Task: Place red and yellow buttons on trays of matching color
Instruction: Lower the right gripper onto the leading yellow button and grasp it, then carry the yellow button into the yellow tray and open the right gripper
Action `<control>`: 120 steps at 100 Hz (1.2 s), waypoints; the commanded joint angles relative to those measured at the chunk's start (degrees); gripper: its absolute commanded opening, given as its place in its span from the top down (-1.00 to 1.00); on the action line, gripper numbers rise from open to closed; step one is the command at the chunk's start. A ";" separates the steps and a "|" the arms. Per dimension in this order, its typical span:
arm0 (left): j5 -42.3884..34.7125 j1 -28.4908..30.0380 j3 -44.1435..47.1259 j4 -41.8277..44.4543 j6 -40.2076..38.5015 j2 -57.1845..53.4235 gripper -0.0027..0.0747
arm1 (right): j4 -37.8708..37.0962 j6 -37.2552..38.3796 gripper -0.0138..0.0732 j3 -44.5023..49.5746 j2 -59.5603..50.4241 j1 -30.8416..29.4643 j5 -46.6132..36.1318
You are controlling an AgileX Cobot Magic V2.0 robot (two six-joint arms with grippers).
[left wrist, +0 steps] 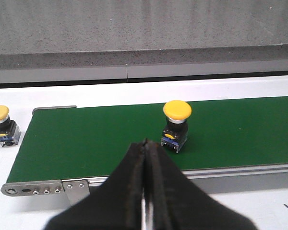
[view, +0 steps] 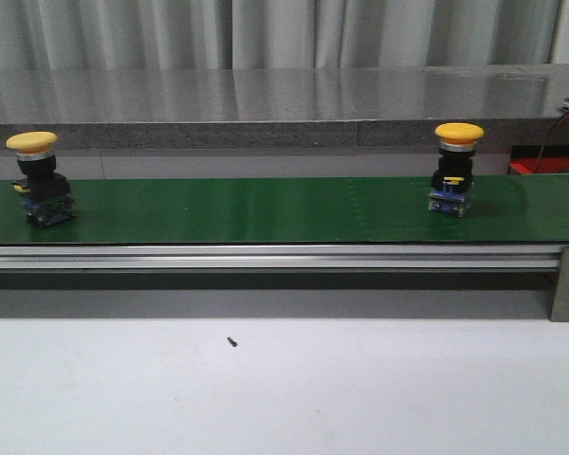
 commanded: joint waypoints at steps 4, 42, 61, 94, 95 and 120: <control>-4.60 -0.58 -1.58 -0.60 0.00 0.13 0.98 | 1.54 0.09 -0.70 -6.54 7.84 -0.13 -1.81; -4.82 -0.58 -1.34 -0.72 0.00 0.13 0.98 | 1.54 0.09 -0.70 -19.10 26.13 1.02 2.70; -4.82 -0.58 -1.34 -0.72 0.00 0.13 0.98 | 1.54 0.09 -0.70 -22.01 30.27 1.66 2.65; -4.82 -0.58 -1.34 -0.72 0.00 0.24 0.98 | 0.57 0.09 -0.56 -25.56 37.42 1.60 0.67; -4.82 -0.58 -1.34 -0.72 0.00 0.24 0.98 | 0.57 0.09 -0.54 -25.73 37.75 1.60 0.67; -4.82 -0.58 -1.34 -0.72 0.00 0.24 0.98 | 0.53 0.09 0.27 -27.09 40.06 1.39 3.38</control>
